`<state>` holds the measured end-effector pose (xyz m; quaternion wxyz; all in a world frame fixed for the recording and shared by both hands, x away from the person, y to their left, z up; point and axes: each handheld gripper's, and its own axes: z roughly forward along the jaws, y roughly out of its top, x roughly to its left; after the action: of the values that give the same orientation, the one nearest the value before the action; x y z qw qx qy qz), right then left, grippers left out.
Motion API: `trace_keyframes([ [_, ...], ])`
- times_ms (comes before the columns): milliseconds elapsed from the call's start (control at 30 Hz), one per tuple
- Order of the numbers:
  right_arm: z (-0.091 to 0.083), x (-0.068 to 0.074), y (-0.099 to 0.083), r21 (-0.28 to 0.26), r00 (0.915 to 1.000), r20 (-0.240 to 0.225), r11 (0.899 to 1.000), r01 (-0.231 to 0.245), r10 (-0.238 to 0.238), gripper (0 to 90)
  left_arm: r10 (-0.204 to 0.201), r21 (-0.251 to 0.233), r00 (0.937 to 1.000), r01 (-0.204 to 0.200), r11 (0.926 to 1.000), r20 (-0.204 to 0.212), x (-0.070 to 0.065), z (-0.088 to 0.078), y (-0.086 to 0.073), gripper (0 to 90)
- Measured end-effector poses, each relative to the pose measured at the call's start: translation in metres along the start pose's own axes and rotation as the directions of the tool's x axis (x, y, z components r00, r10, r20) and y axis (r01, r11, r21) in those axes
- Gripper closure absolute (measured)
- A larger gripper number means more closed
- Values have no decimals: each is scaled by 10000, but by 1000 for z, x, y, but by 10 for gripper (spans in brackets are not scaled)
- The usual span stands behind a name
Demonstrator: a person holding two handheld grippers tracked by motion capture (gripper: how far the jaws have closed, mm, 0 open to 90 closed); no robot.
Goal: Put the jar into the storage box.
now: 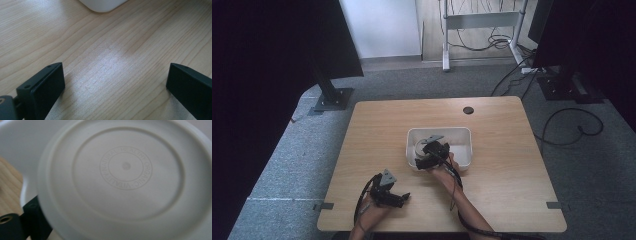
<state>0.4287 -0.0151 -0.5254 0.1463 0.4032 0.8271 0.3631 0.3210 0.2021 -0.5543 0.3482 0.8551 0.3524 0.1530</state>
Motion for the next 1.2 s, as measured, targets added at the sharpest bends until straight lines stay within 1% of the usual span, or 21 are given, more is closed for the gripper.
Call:
trace_keyframes([
  [100,-2,0,0,-8,9999,31,9999,167,-167,23,-3,-1,10000,3,10000,-1,0,0,0,17],
  [233,-6,2,1,-5,9988,273,9992,405,-404,21,-5,-6,10000,5,10000,-1,0,0,0,17],
  [300,-8,3,1,-28,9983,290,9987,502,-501,22,-5,-5,10000,5,10000,0,0,0,0,17],
  [467,-15,3,1,-165,9979,229,9980,605,-601,25,-4,-4,10000,4,10000,0,0,0,0,17],
  [600,-21,2,0,-299,9983,72,9979,573,-571,26,7,-3,10000,-7,10000,-7,0,0,0,16],
  [833,-33,0,-1,-487,9972,-230,9964,700,-712,28,6,0,10000,-6,10000,-4,0,0,0,17],
  [1200,-47,0,-6,-512,9940,-280,9933,1038,-1053,31,9,-2,10000,-9,10000,-5,0,0,0,17],
])
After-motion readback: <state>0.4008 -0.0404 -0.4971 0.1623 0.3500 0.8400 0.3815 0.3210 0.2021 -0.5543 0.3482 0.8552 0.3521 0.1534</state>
